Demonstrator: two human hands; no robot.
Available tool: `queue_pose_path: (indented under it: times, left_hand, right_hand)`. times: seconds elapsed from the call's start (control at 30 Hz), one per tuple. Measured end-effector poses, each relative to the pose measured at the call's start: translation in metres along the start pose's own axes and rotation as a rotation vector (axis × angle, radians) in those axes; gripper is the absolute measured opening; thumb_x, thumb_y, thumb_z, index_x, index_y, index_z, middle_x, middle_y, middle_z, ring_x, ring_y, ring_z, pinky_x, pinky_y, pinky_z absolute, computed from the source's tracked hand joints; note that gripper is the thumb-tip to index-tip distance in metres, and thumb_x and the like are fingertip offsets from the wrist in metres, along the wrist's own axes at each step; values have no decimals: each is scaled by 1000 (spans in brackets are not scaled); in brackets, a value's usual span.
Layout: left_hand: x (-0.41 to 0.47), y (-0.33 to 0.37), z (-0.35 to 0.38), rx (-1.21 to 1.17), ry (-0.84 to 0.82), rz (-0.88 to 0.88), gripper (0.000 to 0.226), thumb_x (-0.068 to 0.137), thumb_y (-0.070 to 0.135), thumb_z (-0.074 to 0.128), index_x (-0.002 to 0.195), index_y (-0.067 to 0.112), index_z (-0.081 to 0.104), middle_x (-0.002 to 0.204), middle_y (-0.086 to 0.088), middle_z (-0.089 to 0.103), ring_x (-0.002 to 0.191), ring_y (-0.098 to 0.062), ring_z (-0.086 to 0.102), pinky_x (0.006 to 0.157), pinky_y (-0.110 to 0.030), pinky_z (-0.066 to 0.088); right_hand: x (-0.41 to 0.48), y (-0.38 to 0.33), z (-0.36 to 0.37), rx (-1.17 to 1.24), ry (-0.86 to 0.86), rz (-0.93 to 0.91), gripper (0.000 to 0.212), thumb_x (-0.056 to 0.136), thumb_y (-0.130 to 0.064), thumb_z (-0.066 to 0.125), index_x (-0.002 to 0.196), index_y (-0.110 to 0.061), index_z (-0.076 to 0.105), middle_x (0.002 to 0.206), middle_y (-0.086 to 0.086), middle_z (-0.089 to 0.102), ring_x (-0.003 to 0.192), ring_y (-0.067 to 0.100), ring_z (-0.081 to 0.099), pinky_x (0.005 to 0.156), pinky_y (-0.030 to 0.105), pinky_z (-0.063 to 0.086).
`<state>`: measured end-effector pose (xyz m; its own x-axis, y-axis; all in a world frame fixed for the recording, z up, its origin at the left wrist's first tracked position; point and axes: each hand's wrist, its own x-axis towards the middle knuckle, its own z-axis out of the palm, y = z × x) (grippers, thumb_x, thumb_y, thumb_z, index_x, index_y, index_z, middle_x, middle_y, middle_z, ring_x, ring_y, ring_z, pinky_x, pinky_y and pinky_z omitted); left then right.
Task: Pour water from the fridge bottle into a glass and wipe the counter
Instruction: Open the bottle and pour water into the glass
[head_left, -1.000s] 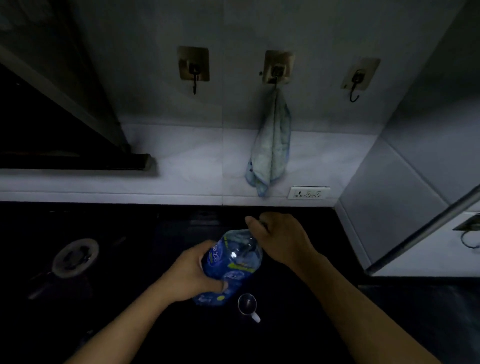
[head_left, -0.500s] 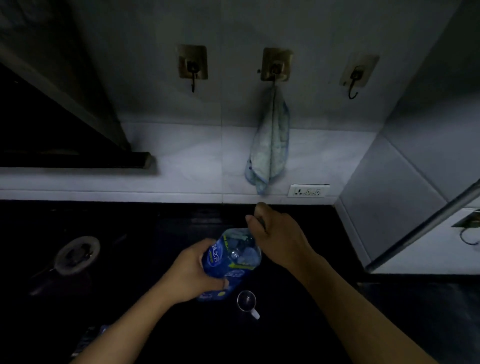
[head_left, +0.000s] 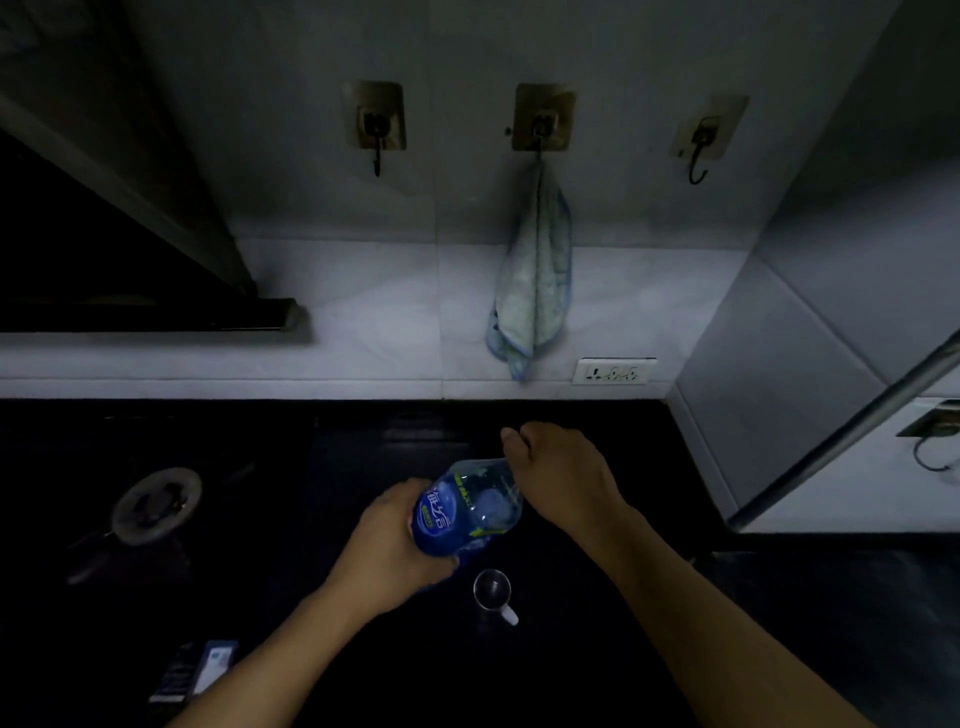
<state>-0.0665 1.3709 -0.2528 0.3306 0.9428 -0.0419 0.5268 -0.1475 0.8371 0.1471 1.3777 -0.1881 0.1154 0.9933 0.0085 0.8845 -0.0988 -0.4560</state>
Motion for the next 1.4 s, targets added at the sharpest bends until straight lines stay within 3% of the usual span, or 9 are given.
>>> queue_pose_path:
  times: [0.2, 0.3, 0.37, 0.47, 0.6, 0.8, 1.1, 1.3, 1.4]
  left_hand:
    - [1, -11, -13, -149, -166, -55, 65, 58, 7, 93, 114, 25, 66, 104, 6, 76, 95, -10, 72, 86, -20, 55]
    - [-3, -10, -6, -145, -147, -79, 62, 58, 5, 92, 112, 24, 67, 101, 8, 77, 91, -7, 73, 82, -18, 54]
    - [-5, -9, 0, -136, -140, -82, 62, 58, 3, 92, 111, 24, 66, 100, 11, 77, 89, -5, 73, 79, -15, 53]
    - [-4, -8, 3, -130, -135, -90, 63, 57, 3, 92, 110, 26, 65, 99, 15, 76, 89, -4, 73, 78, -13, 53]
    - [-6, -12, 7, -104, -139, -110, 64, 57, 5, 93, 110, 27, 65, 100, 17, 76, 90, -4, 73, 77, -13, 54]
    - [-6, -24, 10, -50, -128, -122, 65, 55, 12, 93, 111, 29, 65, 100, 13, 75, 91, -4, 72, 80, -18, 56]
    - [-13, -57, 8, 114, -123, -169, 66, 50, 25, 92, 109, 30, 64, 104, 10, 71, 92, -2, 70, 86, -29, 58]
    - [-24, -77, 15, 281, -162, -221, 69, 51, 24, 92, 113, 24, 62, 103, 8, 63, 92, -4, 62, 77, -8, 44]
    - [-31, -87, 17, 328, -174, -263, 68, 49, 25, 90, 111, 21, 62, 100, 6, 62, 90, -7, 62, 75, -11, 46]
  right_hand:
    - [-15, 5, -11, 219, -42, -419, 15, 96, -27, 47, 106, -22, 57, 98, -3, 52, 86, 13, 56, 81, 31, 47]
    - [-15, 10, -9, 232, -121, -251, 33, 94, -39, 52, 126, -30, 48, 111, -3, 52, 96, 13, 56, 87, 31, 48]
    - [-13, 9, -3, 143, -64, -102, 38, 93, -59, 45, 108, -24, 53, 96, 1, 61, 89, 21, 61, 79, 34, 49]
    - [-12, 9, 7, 47, 23, -51, 43, 97, -56, 42, 74, -20, 45, 72, 2, 58, 75, 28, 62, 63, 33, 43]
    - [-14, 13, 9, 181, -74, -38, 22, 93, -39, 47, 85, -18, 48, 84, 3, 60, 79, 25, 60, 73, 39, 51]
    - [-19, 19, 24, 212, -45, 43, 43, 93, -60, 46, 73, -22, 42, 71, 3, 58, 73, 28, 63, 68, 38, 52]
    - [-31, 63, 61, 394, 38, -77, 20, 100, -28, 49, 114, -16, 54, 108, 2, 53, 92, 16, 55, 82, 29, 44]
    - [-77, 149, 128, 121, -102, 159, 25, 100, -39, 47, 113, -17, 51, 108, 3, 55, 84, 17, 60, 69, 31, 51]
    - [-109, 192, 156, -72, -140, 253, 26, 100, -41, 44, 112, -20, 53, 108, 3, 59, 91, 17, 59, 73, 28, 49]
